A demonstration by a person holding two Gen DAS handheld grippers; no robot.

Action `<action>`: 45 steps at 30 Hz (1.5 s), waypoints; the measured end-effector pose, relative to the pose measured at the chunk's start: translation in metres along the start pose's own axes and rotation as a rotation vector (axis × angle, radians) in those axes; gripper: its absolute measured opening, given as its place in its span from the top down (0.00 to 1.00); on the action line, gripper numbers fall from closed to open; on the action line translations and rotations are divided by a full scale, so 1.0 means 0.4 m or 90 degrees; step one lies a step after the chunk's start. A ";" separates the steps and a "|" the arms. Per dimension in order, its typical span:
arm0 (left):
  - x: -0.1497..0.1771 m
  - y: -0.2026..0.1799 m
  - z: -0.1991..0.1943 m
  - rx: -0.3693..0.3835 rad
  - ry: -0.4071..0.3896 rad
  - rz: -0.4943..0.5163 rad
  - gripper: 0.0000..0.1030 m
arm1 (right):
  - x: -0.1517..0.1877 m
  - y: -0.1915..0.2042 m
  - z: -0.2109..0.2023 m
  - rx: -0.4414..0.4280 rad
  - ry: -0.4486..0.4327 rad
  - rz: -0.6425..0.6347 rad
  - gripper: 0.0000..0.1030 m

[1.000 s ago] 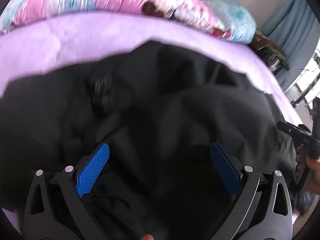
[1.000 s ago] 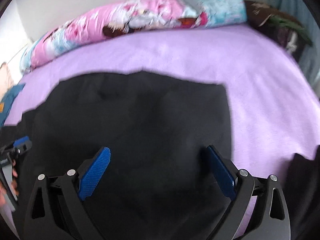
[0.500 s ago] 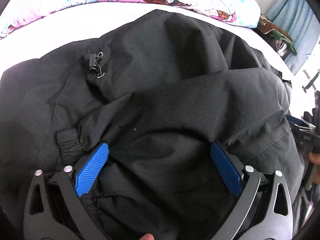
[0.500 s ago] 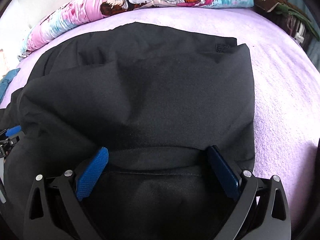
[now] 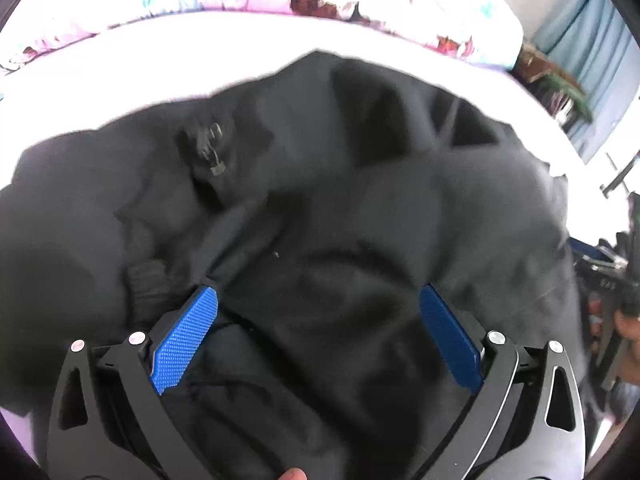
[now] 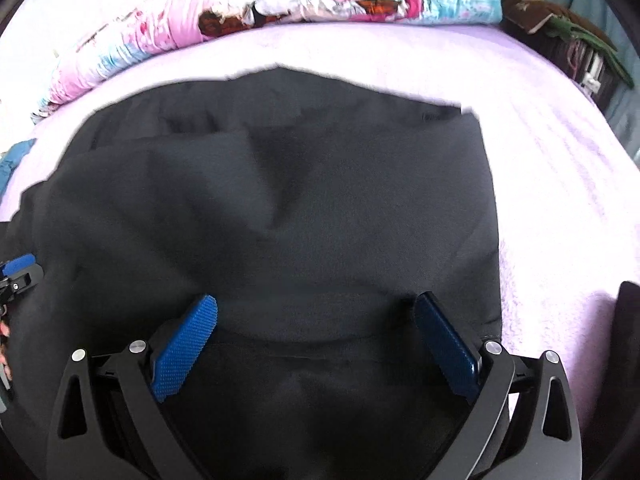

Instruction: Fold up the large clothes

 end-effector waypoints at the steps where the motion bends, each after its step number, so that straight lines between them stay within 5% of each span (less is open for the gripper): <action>1: -0.007 0.004 -0.028 0.008 -0.016 -0.004 0.06 | -0.006 0.011 -0.018 0.000 -0.009 -0.005 0.05; 8: -0.009 0.083 -0.170 0.017 -0.062 -0.048 0.06 | -0.031 0.110 -0.130 -0.017 -0.052 -0.016 0.05; 17: 0.084 0.353 -0.371 -0.043 -0.084 -0.151 0.06 | -0.072 0.359 -0.182 -0.093 -0.081 -0.095 0.05; 31: 0.183 0.783 -0.614 -0.108 -0.137 -0.318 0.06 | -0.108 0.642 -0.151 -0.153 -0.069 -0.170 0.05; 36: 0.233 0.934 -0.689 -0.115 -0.182 -0.442 0.06 | -0.119 0.735 -0.137 -0.171 -0.064 -0.202 0.05; 45: 0.273 1.141 -0.785 -0.191 -0.222 -0.515 0.06 | -0.130 0.879 -0.112 -0.201 -0.053 -0.235 0.05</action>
Point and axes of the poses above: each gripper's, at about its wrist camera, not at the fingertips, and z roughly the way its jaws point, y to its left, x to its underside, the point moved 2 cm from there along z, roughly the way its jaws point, and after that the axes turned 2 degrees about x, right-handed, at the moved point
